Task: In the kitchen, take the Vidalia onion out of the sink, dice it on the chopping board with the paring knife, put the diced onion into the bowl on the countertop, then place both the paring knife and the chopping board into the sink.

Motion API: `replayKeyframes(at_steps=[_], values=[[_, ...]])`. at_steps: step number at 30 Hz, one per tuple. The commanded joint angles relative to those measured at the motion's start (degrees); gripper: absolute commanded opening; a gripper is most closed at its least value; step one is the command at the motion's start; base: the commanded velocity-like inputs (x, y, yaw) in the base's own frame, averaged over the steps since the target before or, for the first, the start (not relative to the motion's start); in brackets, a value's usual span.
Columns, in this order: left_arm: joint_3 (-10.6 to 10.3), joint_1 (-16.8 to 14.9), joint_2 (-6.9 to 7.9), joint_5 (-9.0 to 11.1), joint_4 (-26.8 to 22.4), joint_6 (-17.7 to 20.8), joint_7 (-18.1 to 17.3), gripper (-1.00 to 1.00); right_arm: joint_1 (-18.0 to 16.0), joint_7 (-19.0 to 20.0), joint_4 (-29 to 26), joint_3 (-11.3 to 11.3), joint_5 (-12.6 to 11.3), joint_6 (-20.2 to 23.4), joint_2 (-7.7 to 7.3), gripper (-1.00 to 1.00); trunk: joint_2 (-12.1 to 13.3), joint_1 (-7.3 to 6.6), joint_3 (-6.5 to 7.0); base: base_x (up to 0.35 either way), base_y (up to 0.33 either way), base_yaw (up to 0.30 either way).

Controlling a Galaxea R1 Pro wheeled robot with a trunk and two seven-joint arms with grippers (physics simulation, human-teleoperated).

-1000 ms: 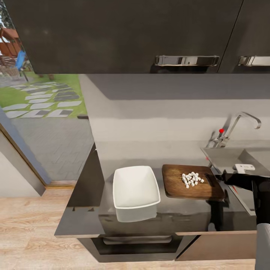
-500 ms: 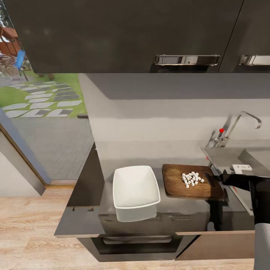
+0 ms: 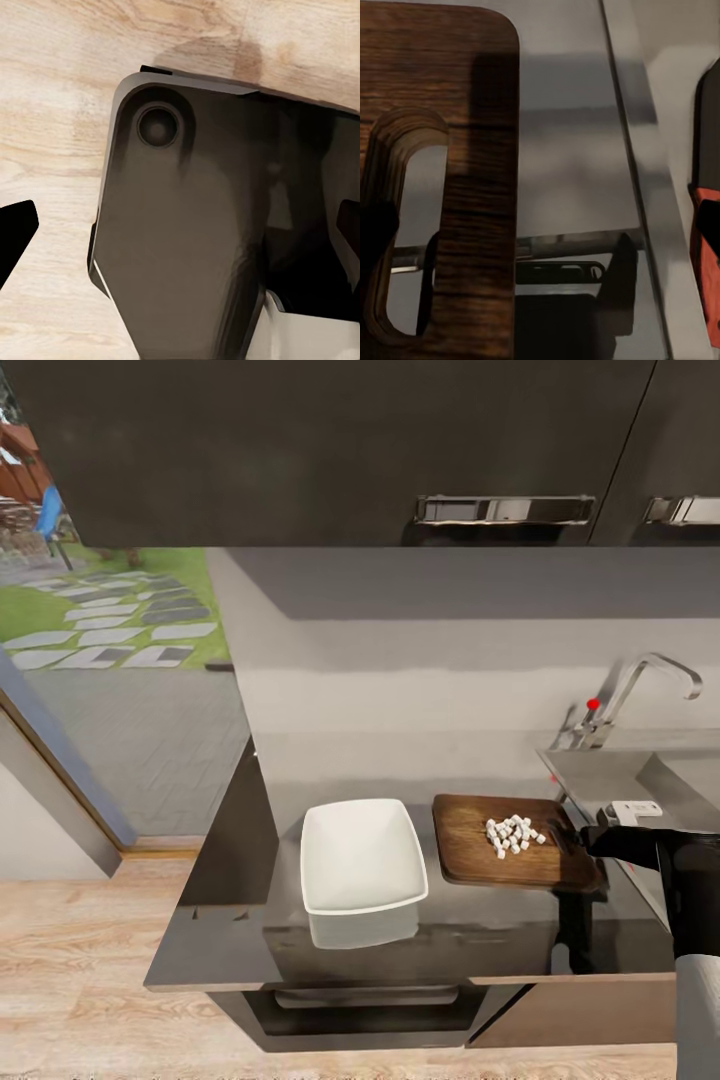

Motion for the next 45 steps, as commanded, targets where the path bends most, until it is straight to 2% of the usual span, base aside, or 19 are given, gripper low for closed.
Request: replayKeyframes(at_steps=[1,35,45], values=[[-0.41,-0.10,-0.01,0.61,0.26,-0.35,-0.42,1.00,-0.05,0.58,-0.06,-0.09,0.61,0.09,-0.01,1.00,-0.06,0.01,-0.14,0.000,0.000,0.000],[-0.41,-0.10,-0.02,0.61,0.26,-0.35,-0.42,1.00,-0.05,0.58,-0.08,-0.10,0.62,0.09,-0.08,1.00,-0.06,0.01,-2.04,0.000,0.000,0.000],[-0.41,-0.10,-0.02,0.61,0.26,-0.35,-0.42,1.00,-0.05,0.58,0.87,-0.10,0.62,0.09,-0.01,1.00,-0.06,0.01,-2.21,0.000,0.000,0.000]])
